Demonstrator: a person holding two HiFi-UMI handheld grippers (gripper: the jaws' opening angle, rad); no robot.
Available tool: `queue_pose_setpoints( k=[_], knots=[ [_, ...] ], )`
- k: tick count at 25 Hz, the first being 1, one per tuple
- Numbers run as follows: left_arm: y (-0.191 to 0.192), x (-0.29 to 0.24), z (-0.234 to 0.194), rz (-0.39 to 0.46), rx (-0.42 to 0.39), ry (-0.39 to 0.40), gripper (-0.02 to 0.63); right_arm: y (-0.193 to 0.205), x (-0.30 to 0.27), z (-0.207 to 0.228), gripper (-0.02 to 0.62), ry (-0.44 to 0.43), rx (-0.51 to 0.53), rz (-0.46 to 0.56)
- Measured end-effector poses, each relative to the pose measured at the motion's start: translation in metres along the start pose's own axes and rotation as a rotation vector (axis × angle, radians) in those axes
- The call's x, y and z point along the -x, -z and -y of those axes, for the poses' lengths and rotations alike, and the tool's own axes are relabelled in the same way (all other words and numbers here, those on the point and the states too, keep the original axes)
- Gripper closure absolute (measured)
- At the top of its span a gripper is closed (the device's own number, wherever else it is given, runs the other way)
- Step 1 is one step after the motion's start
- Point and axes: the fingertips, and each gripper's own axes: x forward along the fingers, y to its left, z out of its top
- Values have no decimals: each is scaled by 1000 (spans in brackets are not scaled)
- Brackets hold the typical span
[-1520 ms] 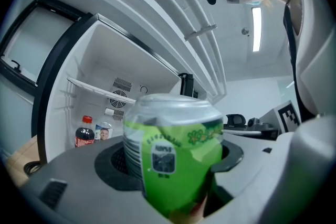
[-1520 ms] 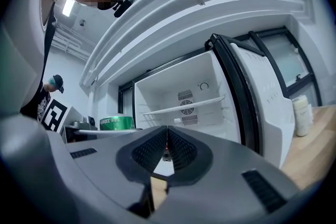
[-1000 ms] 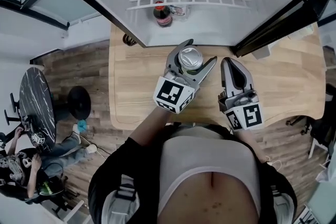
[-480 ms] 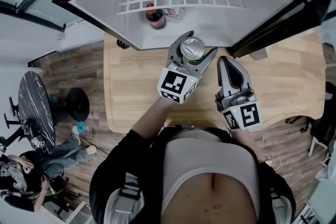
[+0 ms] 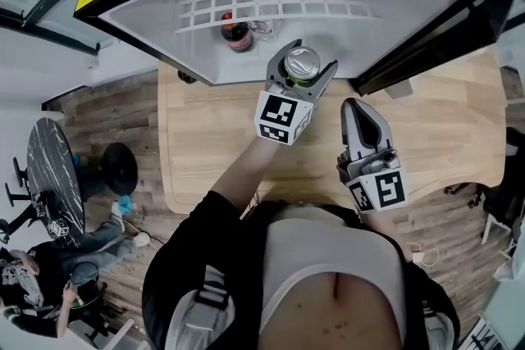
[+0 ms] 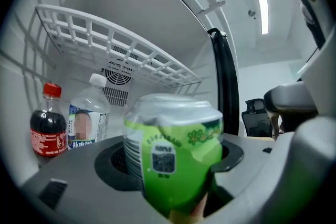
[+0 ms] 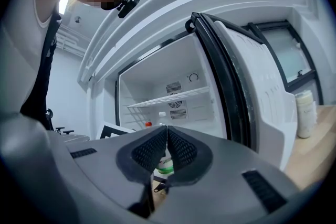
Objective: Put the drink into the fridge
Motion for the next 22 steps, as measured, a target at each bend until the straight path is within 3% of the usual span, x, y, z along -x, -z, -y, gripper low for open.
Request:
queue_pose_setpoints(
  k=[22],
  knots=[
    [34,-45,-39,-89,-1,-82,258,15,14,8,568,11,-26,-50]
  ],
)
